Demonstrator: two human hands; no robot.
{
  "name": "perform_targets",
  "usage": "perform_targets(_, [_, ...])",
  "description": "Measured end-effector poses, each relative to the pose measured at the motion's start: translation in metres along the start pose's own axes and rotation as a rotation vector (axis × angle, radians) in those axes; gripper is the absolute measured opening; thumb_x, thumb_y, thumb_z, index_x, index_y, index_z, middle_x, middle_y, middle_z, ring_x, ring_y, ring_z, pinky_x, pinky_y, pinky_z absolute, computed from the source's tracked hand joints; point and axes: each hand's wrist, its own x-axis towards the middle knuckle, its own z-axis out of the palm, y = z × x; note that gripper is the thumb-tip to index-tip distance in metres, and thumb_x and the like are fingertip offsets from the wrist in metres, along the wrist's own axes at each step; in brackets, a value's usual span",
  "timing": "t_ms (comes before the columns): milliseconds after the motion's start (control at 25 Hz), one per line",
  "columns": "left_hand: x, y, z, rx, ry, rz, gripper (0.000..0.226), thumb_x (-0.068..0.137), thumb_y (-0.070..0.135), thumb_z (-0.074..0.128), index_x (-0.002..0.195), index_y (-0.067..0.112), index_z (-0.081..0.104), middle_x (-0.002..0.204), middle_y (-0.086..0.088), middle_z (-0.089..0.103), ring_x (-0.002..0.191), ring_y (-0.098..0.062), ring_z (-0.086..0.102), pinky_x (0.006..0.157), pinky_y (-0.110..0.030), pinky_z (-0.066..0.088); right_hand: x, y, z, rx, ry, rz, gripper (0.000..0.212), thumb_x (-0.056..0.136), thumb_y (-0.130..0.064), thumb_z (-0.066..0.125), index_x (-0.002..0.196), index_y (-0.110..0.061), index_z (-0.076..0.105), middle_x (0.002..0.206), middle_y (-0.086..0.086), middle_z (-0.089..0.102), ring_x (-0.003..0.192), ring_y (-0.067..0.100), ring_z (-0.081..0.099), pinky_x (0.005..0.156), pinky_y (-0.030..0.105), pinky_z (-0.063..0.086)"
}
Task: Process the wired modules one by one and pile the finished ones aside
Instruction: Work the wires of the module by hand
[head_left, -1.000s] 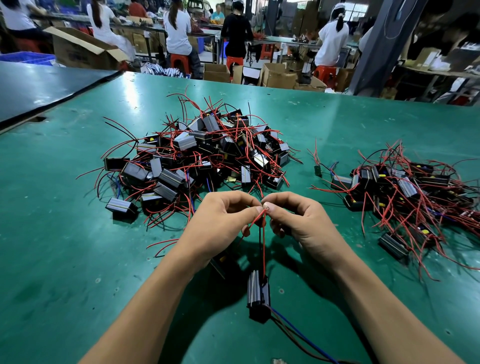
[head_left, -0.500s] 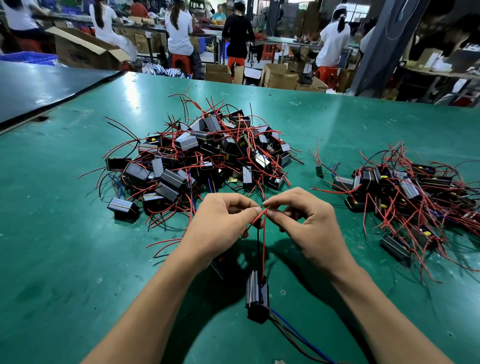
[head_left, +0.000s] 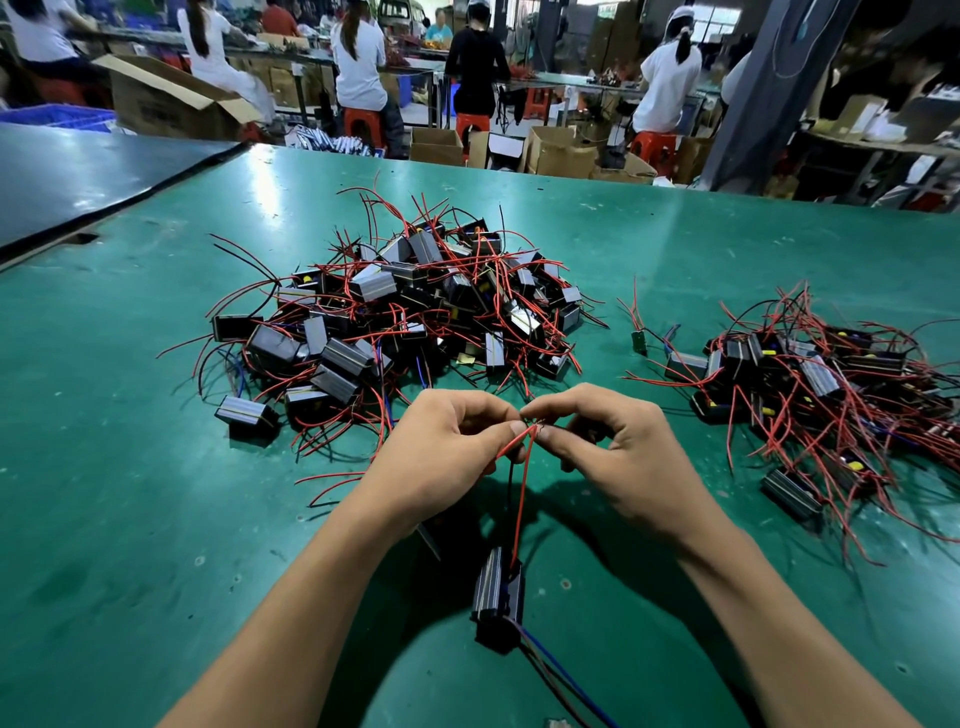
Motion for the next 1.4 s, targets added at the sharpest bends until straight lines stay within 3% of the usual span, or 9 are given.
perform_targets(80, [0.000,0.000,0.000,-0.007,-0.020,0.020,0.015,0.094,0.019,0.065,0.083,0.013,0.074,0.078,-0.007,0.074,0.066,-0.010,0.056,0.063,-0.022,0.045,-0.001,0.001,-0.002,0.024,-0.007,0.040,0.020,0.086,-0.012,0.077,0.095,-0.029,0.076,0.072,-0.013,0.068,0.056,0.014,0.058,0.056,0.020,0.047])
perform_targets(200, [0.000,0.002,0.001,-0.058,-0.040,0.050,0.014,0.094,0.015,0.063,0.086,0.010,0.073,0.076,-0.004,0.074,0.063,-0.008,0.055,0.061,-0.015,0.045,0.000,0.002,-0.002,0.159,-0.012,0.160,0.014,0.086,-0.018,0.077,0.094,-0.031,0.078,0.067,0.005,0.069,0.057,0.008,0.056,0.058,0.020,0.046])
perform_targets(480, [0.000,0.002,0.001,-0.086,-0.038,0.077,0.012,0.093,0.015,0.065,0.087,0.008,0.073,0.078,-0.006,0.075,0.064,-0.009,0.056,0.064,-0.020,0.047,0.000,0.003,-0.002,0.324,-0.044,0.236,0.008,0.085,-0.022,0.076,0.092,-0.024,0.078,0.073,-0.003,0.072,0.061,0.006,0.055,0.059,0.017,0.046])
perform_targets(720, [-0.001,0.005,0.000,-0.123,-0.034,0.092,0.012,0.094,0.013,0.064,0.089,0.006,0.072,0.075,-0.002,0.074,0.062,-0.008,0.055,0.063,-0.015,0.045,0.001,0.005,0.000,0.478,-0.035,0.255,0.027,0.073,-0.034,0.080,0.096,-0.019,0.079,0.078,0.001,0.071,0.063,0.007,0.053,0.058,0.016,0.045])
perform_targets(960, [-0.002,0.007,0.000,-0.138,-0.015,0.095,0.013,0.094,0.012,0.063,0.089,0.004,0.072,0.076,-0.007,0.073,0.063,-0.007,0.055,0.063,-0.016,0.045,0.004,0.010,0.002,0.686,-0.046,0.382,0.042,0.066,-0.028,0.085,0.104,-0.015,0.075,0.077,0.004,0.069,0.060,0.009,0.052,0.054,0.016,0.043])
perform_targets(1200, [-0.001,0.007,0.001,-0.101,0.043,0.072,0.011,0.093,0.013,0.066,0.087,0.008,0.074,0.073,-0.004,0.074,0.058,-0.005,0.055,0.059,-0.015,0.045,0.000,-0.001,0.003,0.422,0.006,0.265,0.005,0.085,-0.015,0.077,0.090,-0.016,0.078,0.075,0.002,0.072,0.059,0.009,0.053,0.056,0.017,0.045])
perform_targets(1400, [-0.001,0.006,0.002,-0.070,0.043,0.052,0.007,0.089,0.014,0.071,0.086,0.010,0.076,0.072,-0.001,0.075,0.060,-0.006,0.060,0.060,-0.017,0.048,-0.001,-0.006,0.003,0.181,0.028,0.237,0.008,0.091,-0.014,0.072,0.085,-0.018,0.073,0.064,-0.006,0.061,0.056,0.010,0.048,0.056,0.020,0.042])
